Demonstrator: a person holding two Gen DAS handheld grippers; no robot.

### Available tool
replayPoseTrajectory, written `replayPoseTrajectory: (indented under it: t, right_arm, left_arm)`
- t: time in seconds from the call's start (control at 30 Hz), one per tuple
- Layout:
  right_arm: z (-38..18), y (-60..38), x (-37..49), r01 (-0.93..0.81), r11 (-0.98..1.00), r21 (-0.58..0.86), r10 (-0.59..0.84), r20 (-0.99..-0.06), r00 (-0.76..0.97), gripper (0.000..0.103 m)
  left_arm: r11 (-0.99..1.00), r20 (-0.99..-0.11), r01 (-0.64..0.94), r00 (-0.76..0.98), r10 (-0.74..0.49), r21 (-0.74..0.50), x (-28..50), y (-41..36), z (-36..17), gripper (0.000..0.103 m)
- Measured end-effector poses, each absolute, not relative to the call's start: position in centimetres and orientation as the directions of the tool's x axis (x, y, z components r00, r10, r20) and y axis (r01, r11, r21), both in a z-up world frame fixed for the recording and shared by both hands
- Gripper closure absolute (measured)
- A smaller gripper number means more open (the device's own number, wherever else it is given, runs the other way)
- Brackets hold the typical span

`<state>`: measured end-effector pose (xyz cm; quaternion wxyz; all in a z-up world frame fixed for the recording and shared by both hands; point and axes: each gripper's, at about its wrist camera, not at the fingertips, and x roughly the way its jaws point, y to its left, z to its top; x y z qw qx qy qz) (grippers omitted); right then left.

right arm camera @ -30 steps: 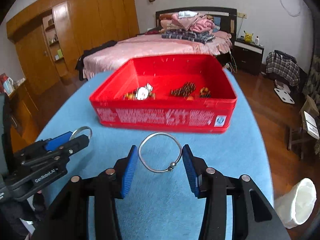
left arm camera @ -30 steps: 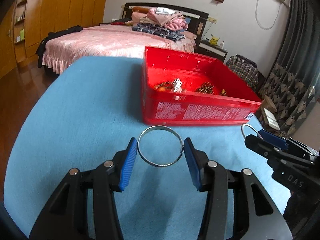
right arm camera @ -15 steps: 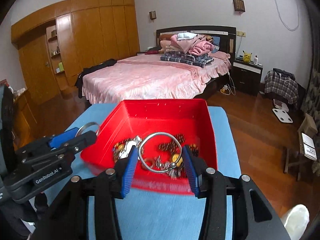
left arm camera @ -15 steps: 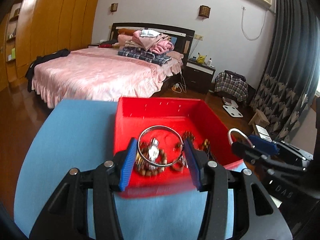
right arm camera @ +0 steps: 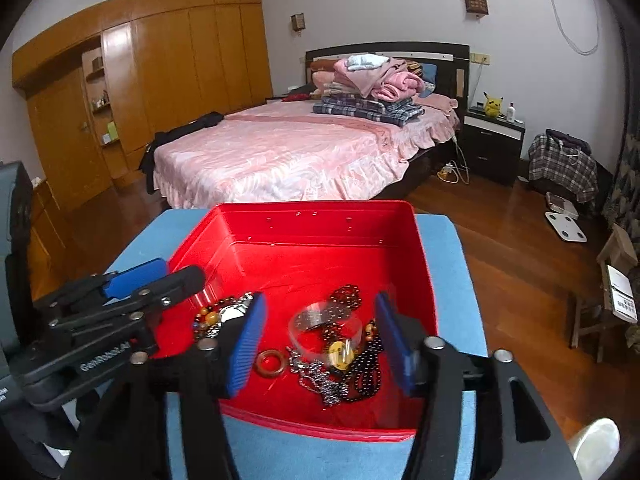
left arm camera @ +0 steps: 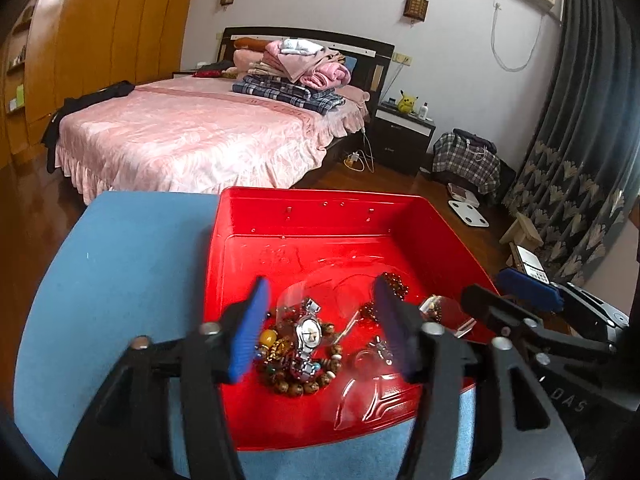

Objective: Organize jewelry

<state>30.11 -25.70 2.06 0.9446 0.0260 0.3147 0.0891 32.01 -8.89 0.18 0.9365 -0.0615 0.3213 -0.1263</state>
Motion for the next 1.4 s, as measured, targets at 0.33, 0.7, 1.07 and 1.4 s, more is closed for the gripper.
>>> replayPoseTrajectory:
  t: [0.33,0.7,1.07,1.4]
  right_arm:
    - [3.2,-27.7,27.3,-0.129,0.982,0.135,0.182,-0.547,0.817,0.009]
    - [3.8,-27.1,21.9,-0.174,0.973,0.154,0.229,-0.512,0.828,0.006]
    - [4.9,-26.8,17.9,-0.184,0.967,0.176,0.248,-0.492,0.834,0.006]
    - [6.4,-26.4,15.3,-0.186,0.971,0.148,0.234,-0.465,0.854,0.006]
  left_arm:
    - [0.975,-0.542,0.167,0.811,-0.220,-0.147,28.3,-6.9,1.6,0.014]
    - [0.980,-0.525,0.138,0.829,-0.194,-0.144,22.2,-5.2,3.0,0.007]
    - [0.986,-0.504,0.135,0.848,-0.165,-0.096,17.1,-5.5,4.8,0.007]
    - [0.992,-0.477,0.114,0.870,-0.123,-0.049,14.4,-5.7,6.5,0.007]
